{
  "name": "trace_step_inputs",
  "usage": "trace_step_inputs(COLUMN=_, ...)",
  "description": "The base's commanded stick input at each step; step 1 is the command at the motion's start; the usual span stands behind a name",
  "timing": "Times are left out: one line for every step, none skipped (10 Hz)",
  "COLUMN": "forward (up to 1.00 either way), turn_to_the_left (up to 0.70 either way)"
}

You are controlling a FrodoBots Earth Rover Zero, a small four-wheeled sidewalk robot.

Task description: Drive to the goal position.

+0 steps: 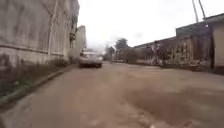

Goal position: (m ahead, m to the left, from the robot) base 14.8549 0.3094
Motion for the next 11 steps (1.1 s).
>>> trace_step_inputs(forward=0.5, turn_to_the_left=0.0)
trace_step_inputs(forward=0.5, turn_to_the_left=0.0)
trace_step_inputs(forward=0.5, turn_to_the_left=0.0)
trace_step_inputs(forward=0.5, turn_to_the_left=0.0)
trace_step_inputs(forward=0.5, turn_to_the_left=0.0)
trace_step_inputs(forward=0.5, turn_to_the_left=0.0)
trace_step_inputs(forward=0.5, turn_to_the_left=0.0)
trace_step_inputs(forward=0.5, turn_to_the_left=0.16)
trace_step_inputs(forward=0.5, turn_to_the_left=0.5)
trace_step_inputs(forward=0.5, turn_to_the_left=0.5)
trace_step_inputs(forward=0.5, turn_to_the_left=0.31)
